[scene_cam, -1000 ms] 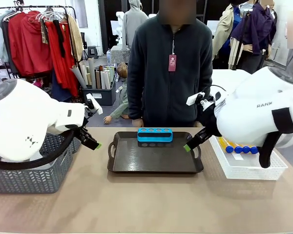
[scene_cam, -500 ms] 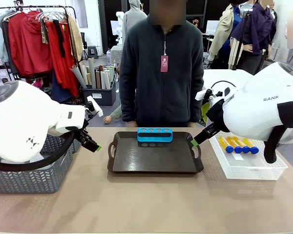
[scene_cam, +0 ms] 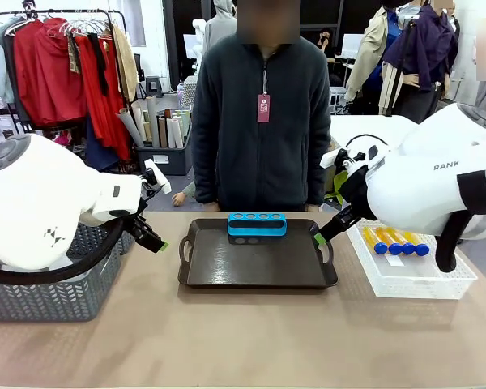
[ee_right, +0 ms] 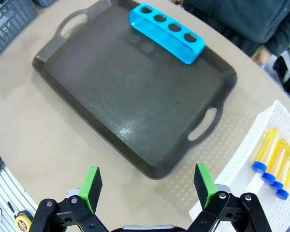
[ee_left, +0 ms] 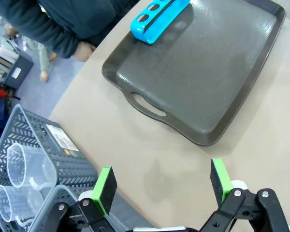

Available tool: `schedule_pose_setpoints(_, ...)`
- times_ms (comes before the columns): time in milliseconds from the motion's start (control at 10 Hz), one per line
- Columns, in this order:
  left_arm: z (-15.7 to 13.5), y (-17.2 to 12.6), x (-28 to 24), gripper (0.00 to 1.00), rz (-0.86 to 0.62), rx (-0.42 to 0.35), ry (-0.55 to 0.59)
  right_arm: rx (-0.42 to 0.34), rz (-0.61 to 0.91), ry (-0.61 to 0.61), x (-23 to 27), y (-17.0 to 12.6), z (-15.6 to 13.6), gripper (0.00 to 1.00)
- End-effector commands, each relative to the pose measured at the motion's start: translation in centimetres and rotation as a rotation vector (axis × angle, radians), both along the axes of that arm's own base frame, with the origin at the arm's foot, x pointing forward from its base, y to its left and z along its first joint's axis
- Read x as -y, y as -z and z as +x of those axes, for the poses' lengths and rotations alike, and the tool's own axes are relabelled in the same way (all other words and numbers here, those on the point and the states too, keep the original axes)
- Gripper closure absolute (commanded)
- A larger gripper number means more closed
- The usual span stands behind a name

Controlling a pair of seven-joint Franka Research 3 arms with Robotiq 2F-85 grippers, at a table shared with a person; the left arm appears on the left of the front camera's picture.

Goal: Prepare the laboratory tools.
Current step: Pick up one Large Measuring Cup and place it on the Handle tray.

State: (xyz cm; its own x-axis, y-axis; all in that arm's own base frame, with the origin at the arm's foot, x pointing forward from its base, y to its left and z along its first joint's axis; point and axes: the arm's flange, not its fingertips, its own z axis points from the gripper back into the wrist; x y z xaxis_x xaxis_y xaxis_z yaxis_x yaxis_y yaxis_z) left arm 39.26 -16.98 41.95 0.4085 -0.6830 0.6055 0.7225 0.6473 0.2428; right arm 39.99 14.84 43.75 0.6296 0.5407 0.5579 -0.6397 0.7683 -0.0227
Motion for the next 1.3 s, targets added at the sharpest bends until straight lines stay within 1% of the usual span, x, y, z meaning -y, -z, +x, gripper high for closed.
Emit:
schedule_pose_setpoints(0,0.0,-0.3,0.1,0.0,-0.004,0.003,-0.018,-0.005,0.012,0.0,0.2,0.0,0.1,0.0)
schedule_pose_setpoints(100,0.0,0.0,0.0,0.0,0.0,0.0,0.0,0.0,0.0,0.0,0.0,0.0,0.0,0.0)
schedule_pose_setpoints(200,-0.6,-0.8,0.1,0.0,-0.04,-0.099,0.067,-0.033,0.034,-0.051,-0.2,-0.4,0.0,0.0)
schedule_pose_setpoints(300,-0.8,-1.7,0.1,0.0,-0.064,-0.17,0.107,-0.051,0.073,-0.083,-0.2,-0.8,0.3,0.0)
schedule_pose_setpoints(400,-0.8,-2.7,0.0,0.0,-0.082,-0.211,0.13,-0.058,0.082,-0.095,-0.1,-1.1,0.7,0.0)
schedule_pose_setpoints(500,-0.9,-3.9,0.0,0.0,-0.105,-0.235,0.136,-0.06,0.104,-0.113,0.1,-1.8,1.0,0.0)
schedule_pose_setpoints(700,-1.0,-6.2,0.3,0.0,-0.132,-0.205,0.15,-0.049,0.117,-0.135,1.0,-3.5,1.6,0.0)
schedule_pose_setpoints(900,-0.9,-8.8,0.2,0.0,-0.142,-0.157,0.168,-0.02,0.121,-0.162,2.5,-6.1,2.1,0.0)
schedule_pose_setpoints(1000,-1.0,-10.6,0.1,0.0,-0.141,-0.13,0.183,-0.004,0.147,-0.184,4.3,-7.9,2.6,0.0)
schedule_pose_setpoints(1100,-0.9,-12.1,-0.2,0.0,-0.137,-0.116,0.183,0.015,0.141,-0.168,5.7,-8.9,3.2,0.0)
schedule_pose_setpoints(1200,-0.7,-13.3,-0.6,0.0,-0.133,-0.11,0.175,0.012,0.142,-0.175,7.1,-9.7,3.7,0.0)
